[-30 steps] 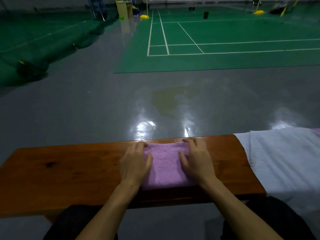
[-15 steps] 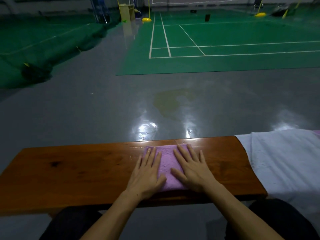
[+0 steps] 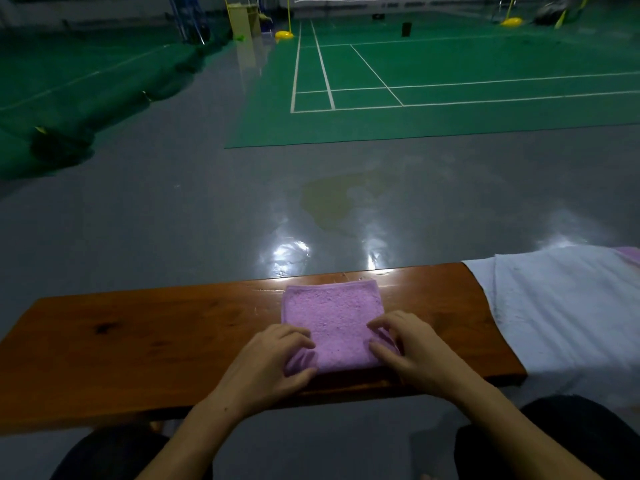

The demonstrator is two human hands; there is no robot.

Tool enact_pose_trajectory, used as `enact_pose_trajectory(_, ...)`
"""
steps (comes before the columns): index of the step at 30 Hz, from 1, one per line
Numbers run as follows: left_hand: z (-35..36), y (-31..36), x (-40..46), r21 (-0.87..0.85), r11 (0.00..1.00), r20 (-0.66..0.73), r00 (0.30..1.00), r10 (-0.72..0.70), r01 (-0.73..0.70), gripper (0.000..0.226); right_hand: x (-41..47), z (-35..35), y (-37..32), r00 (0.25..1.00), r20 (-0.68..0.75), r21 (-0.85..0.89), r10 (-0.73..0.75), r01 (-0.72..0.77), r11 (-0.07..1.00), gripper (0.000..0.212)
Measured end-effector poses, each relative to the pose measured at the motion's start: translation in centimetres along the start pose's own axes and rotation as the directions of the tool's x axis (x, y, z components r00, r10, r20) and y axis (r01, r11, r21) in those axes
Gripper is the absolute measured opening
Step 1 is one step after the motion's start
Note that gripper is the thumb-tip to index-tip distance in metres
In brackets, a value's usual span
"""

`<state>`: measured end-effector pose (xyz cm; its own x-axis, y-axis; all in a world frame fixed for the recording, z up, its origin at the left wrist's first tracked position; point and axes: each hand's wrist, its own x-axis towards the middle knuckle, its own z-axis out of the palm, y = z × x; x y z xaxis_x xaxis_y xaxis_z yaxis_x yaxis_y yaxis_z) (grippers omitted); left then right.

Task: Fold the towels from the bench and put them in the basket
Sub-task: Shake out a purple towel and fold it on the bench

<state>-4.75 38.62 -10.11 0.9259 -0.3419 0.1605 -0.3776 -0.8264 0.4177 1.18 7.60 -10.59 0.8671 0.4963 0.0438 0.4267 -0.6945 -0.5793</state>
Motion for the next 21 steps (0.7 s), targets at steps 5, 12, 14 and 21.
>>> enact_pose_trajectory(5,0.3,-1.0,0.3,0.077,0.997,0.107,0.994,-0.006,-0.002,0.058,0.2,0.5,0.2,0.994,0.107,-0.211,-0.036,0.058,0.976,0.064)
enact_pose_trajectory(12,0.6,-0.5,1.6,0.213,0.977,0.084,0.996,-0.033,0.015,0.054,1.2,1.0,0.2,0.997,0.069,-0.335,-0.032,0.054,0.941,0.052)
enact_pose_trajectory(14,0.2,-0.6,1.8,0.170,0.985,0.047,0.998,-0.045,0.036,0.043,1.4,1.1,0.2,0.999,0.035,-0.340,-0.018,0.029,0.940,0.046)
enact_pose_trajectory(21,-1.2,-1.2,2.0,-0.143,0.974,-0.001,0.984,-0.178,0.176,0.035,1.4,0.2,-0.1,0.997,-0.027,-0.049,0.068,-0.069,0.996,0.021)
